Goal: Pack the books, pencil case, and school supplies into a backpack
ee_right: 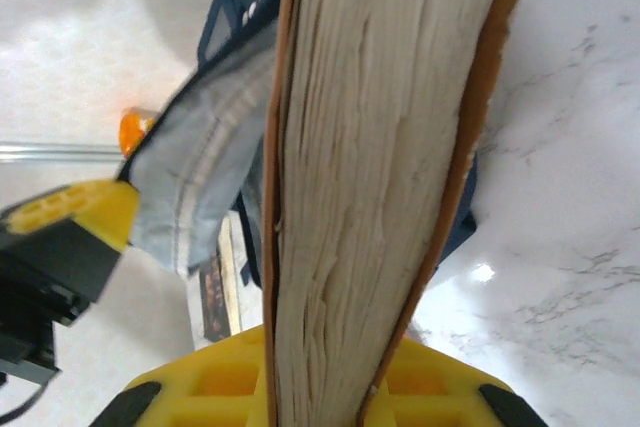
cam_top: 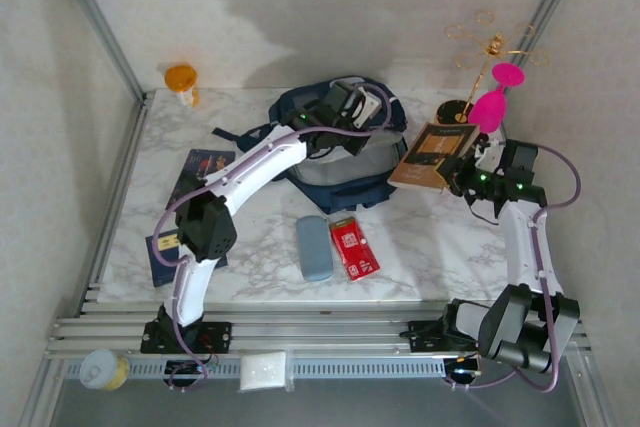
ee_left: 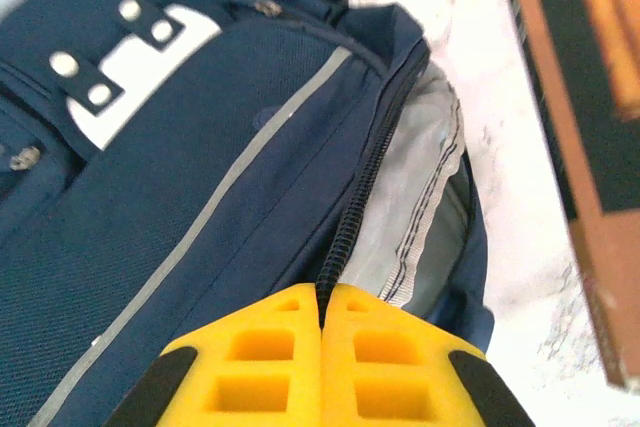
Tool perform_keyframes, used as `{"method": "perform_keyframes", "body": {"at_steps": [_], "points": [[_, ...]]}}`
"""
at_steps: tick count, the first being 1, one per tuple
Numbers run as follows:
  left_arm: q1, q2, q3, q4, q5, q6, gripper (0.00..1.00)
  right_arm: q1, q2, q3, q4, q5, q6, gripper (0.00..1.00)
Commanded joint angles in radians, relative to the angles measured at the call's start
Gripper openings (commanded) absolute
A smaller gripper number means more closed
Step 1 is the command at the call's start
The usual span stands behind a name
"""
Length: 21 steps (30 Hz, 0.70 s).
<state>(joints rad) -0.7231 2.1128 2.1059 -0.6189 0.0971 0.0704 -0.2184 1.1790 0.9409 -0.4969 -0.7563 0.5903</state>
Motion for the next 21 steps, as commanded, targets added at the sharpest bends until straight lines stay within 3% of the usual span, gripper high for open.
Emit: {"method": "perform_keyframes", "body": {"at_steps": [1,9,15,18,21], "points": [[0.001,-0.072,0.036,0.064,-0.044,-0.030,0.00,0.057,-0.022,-0.003,0.032,-0.101,-0.016,0.00],[-0.011,-0.116,0.024,0.109,-0.097,-0.063,0.00,0.236,0.036,-0.142,0.349,-0.132,0.192,0.00],[-0.025,-0.141,0.003,0.153,-0.182,-0.100,0.00,0.423,0.230,-0.088,0.583,-0.111,0.290,0.00],[-0.038,-0.162,-0.020,0.176,-0.223,-0.090,0.00,0.445,0.360,0.021,0.596,-0.051,0.230,0.02],[-0.038,-0.180,-0.035,0.189,-0.258,-0.108,0.00,0.445,0.517,0.089,0.733,-0.096,0.220,0.04]]}}
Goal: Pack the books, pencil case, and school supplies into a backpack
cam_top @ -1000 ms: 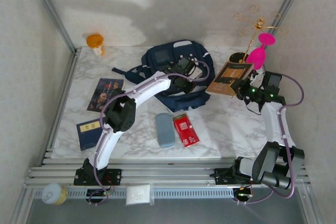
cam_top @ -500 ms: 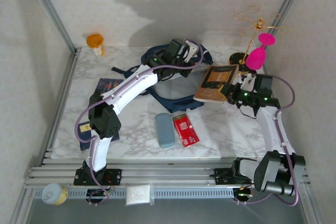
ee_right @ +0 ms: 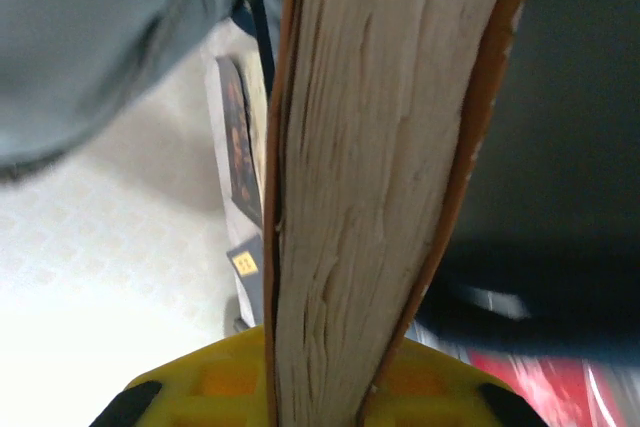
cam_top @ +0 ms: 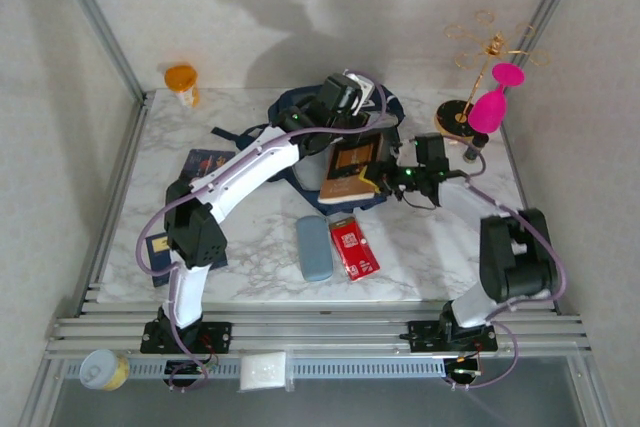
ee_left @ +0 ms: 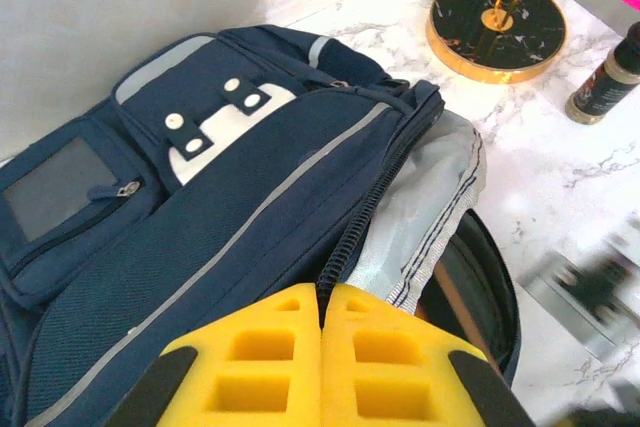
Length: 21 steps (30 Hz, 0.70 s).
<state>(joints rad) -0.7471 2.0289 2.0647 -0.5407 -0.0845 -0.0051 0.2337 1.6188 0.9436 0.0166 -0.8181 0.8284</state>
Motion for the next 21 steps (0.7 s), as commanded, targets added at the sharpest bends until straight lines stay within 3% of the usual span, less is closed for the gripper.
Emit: {"method": "perform_keyframes", "body": {"at_steps": [1,5,9,12,16,21], "points": [[-0.014,-0.103,0.002,0.118,-0.086,-0.038,0.00,-0.004,0.133,0.119,0.266,-0.058,-0.010,0.05],[-0.014,-0.123,-0.019,0.150,-0.123,-0.057,0.00,0.013,0.269,0.249,0.295,-0.047,-0.085,0.10],[-0.015,-0.124,-0.035,0.167,-0.132,-0.067,0.00,0.022,0.389,0.347,0.200,0.013,-0.182,0.15],[-0.015,-0.124,-0.043,0.176,-0.160,-0.071,0.00,0.019,0.445,0.364,0.125,0.061,-0.247,0.27],[-0.015,-0.124,-0.051,0.178,-0.170,-0.070,0.00,0.018,0.413,0.346,0.021,0.152,-0.301,0.43],[-0.013,-0.121,-0.064,0.187,-0.185,-0.064,0.00,0.036,0.319,0.177,0.068,0.104,-0.250,0.53]]}}
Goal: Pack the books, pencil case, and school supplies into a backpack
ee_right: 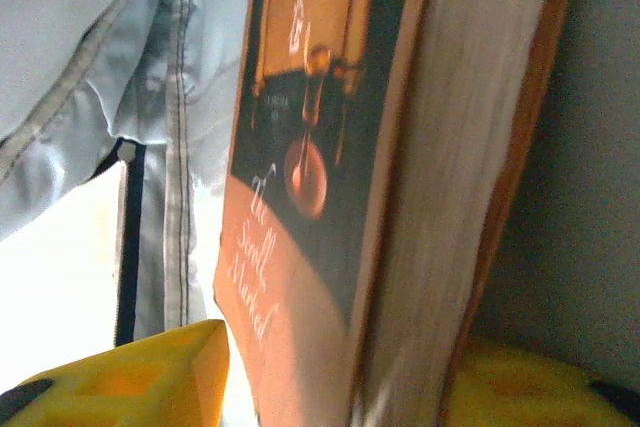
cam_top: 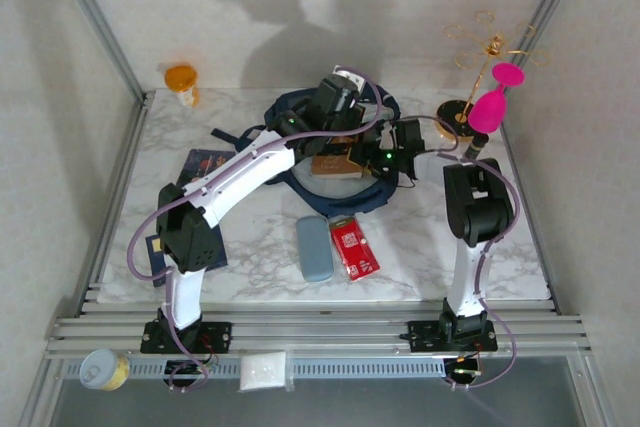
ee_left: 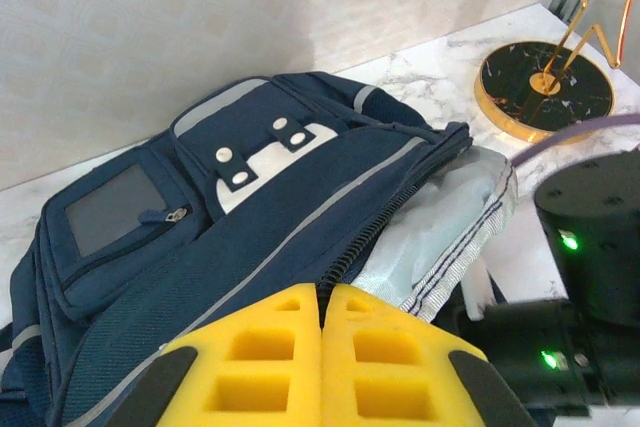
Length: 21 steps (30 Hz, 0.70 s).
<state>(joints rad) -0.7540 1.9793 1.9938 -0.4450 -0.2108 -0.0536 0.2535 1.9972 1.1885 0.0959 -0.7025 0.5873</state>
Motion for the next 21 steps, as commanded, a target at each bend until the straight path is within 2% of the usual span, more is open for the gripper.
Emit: {"method": "perform_keyframes", "body": {"at_steps": [1,6,9,11,14,16,18,21], "points": [[-0.007,-0.071,0.002,0.097,-0.062,-0.016,0.00,0.022,-0.073,-0.103,0.013,-0.020,0.018,0.53],[-0.007,-0.068,-0.004,0.106,-0.058,-0.017,0.00,0.060,-0.115,-0.194,0.107,-0.005,0.079,0.49],[-0.007,-0.068,-0.006,0.105,-0.051,-0.022,0.00,0.072,-0.098,-0.202,0.183,-0.016,0.129,0.41],[-0.007,-0.069,-0.006,0.103,-0.045,-0.024,0.00,0.073,-0.092,-0.183,0.164,0.040,0.112,0.32],[-0.007,-0.078,-0.006,0.092,-0.062,-0.018,0.00,0.078,-0.099,-0.130,0.078,0.154,0.014,0.16],[-0.007,-0.091,-0.014,0.087,-0.067,-0.003,0.00,0.084,-0.101,-0.102,0.052,0.159,-0.066,0.08],[-0.007,-0.104,-0.027,0.091,-0.070,0.009,0.00,0.094,-0.089,-0.068,0.024,0.117,-0.146,0.06],[-0.005,-0.112,-0.033,0.091,-0.078,0.012,0.00,0.113,-0.048,0.017,-0.106,0.131,-0.291,0.01]]}}
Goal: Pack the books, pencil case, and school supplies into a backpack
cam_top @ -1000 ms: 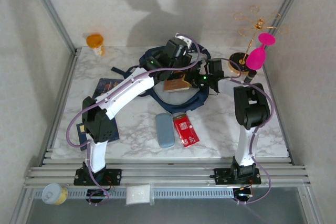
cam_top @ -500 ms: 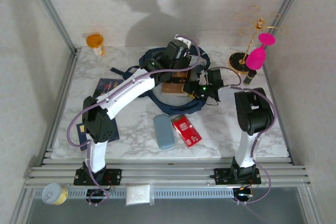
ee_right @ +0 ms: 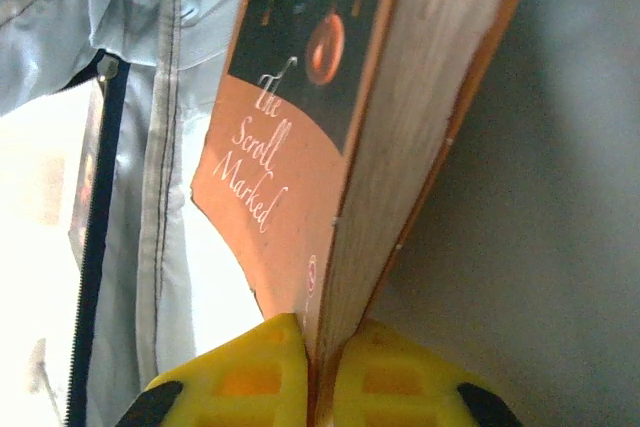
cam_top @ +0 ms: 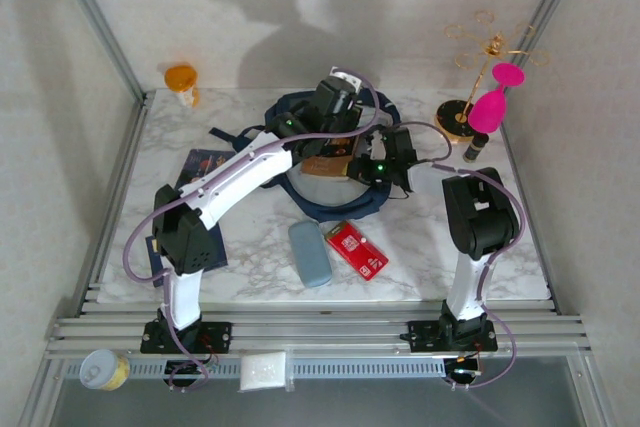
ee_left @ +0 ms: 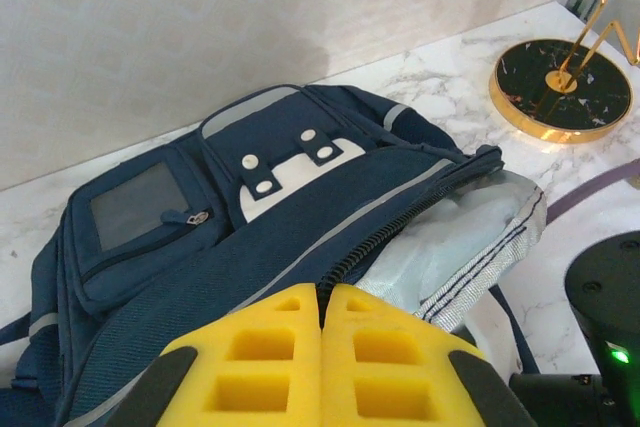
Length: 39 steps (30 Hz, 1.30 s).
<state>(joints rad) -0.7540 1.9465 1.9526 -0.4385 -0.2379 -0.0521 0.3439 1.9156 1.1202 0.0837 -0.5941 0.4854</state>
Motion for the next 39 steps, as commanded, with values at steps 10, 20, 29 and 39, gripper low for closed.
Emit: {"method": "perform_keyframes", "body": {"at_steps": [10,20,29,39], "points": [[-0.005,-0.086,-0.012,0.091,-0.069,0.008,0.00,-0.063,0.109,0.244,-0.224,0.249,-0.104,0.27],[-0.005,-0.078,-0.006,0.102,-0.068,0.005,0.00,0.066,-0.150,-0.063,-0.162,0.351,0.056,0.51],[-0.008,-0.076,0.009,0.084,-0.043,-0.015,0.00,0.121,-0.031,-0.021,-0.002,0.373,0.113,0.20],[-0.007,-0.093,0.001,0.074,-0.057,-0.009,0.00,0.061,0.039,0.009,0.280,0.499,0.125,0.06]]}}
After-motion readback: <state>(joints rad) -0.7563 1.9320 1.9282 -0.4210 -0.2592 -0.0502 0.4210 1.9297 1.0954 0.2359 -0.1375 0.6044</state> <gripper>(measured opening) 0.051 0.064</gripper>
